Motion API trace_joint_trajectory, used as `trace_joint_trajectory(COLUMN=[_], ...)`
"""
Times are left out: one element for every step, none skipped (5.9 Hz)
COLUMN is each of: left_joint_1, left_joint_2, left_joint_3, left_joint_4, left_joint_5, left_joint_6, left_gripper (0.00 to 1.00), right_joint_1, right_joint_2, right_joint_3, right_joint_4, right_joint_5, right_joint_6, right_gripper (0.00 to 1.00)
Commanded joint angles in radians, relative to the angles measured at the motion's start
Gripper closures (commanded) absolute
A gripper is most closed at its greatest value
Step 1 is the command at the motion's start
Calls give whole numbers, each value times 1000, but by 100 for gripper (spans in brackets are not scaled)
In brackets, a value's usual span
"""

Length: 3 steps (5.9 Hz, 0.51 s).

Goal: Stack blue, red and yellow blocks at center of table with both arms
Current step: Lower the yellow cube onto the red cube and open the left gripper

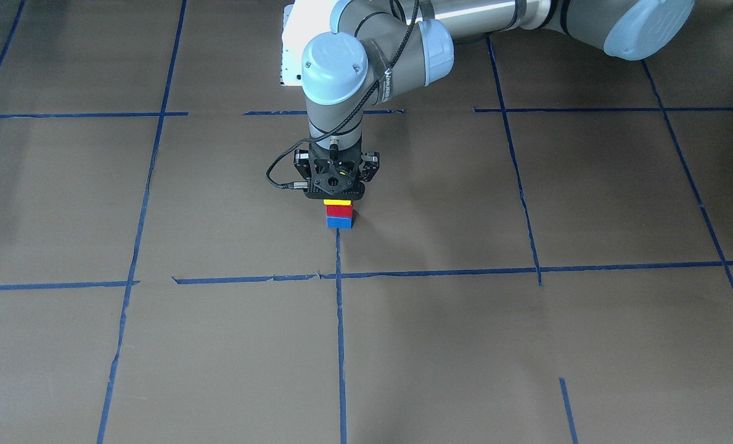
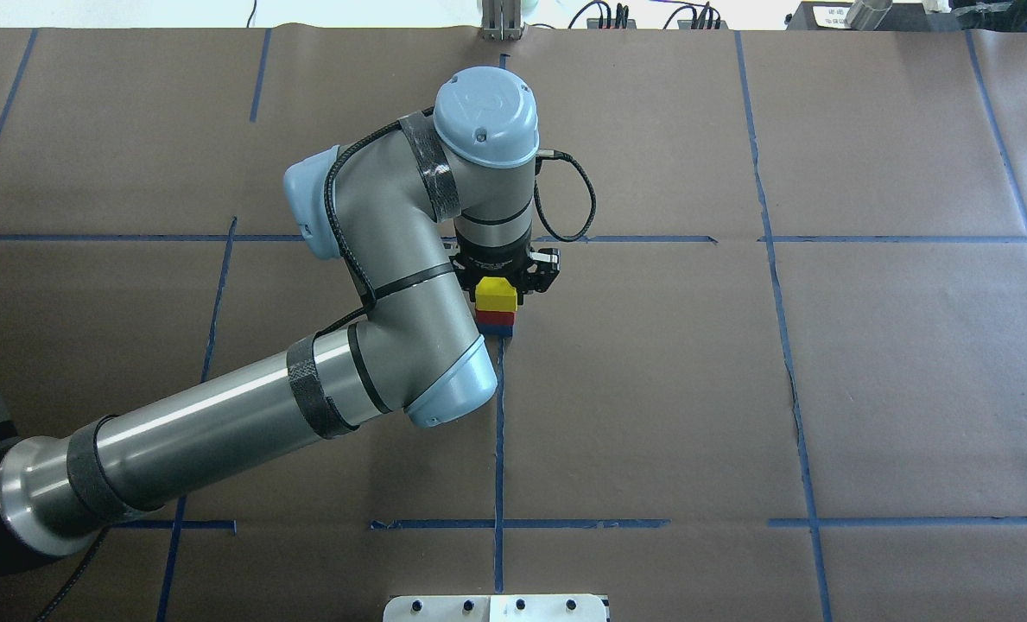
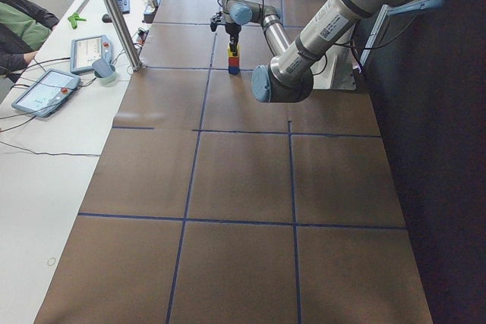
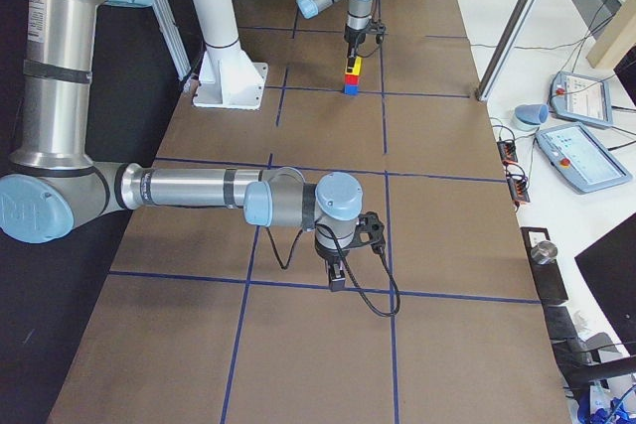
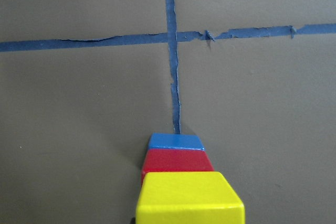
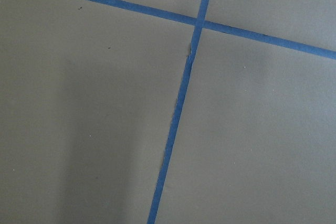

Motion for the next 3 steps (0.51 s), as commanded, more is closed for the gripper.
trace_joint_trajectory(left_joint_1=[-1,-1,-1], left_joint_2=[4,4,4], left_joint_3=[-2,-2,-4], left_joint_4=[0,-1,-3], left_joint_5=[0,0,0], left_joint_6=[1,0,1], left_gripper=[91,85,50], right_joint_1=[0,0,0], right_joint_2=[0,0,0], right_joint_3=[0,0,0], right_joint_4=[2,2,0], right_joint_5=[0,0,-1], right_joint_6=[0,0,0], right_gripper=[0,0,0])
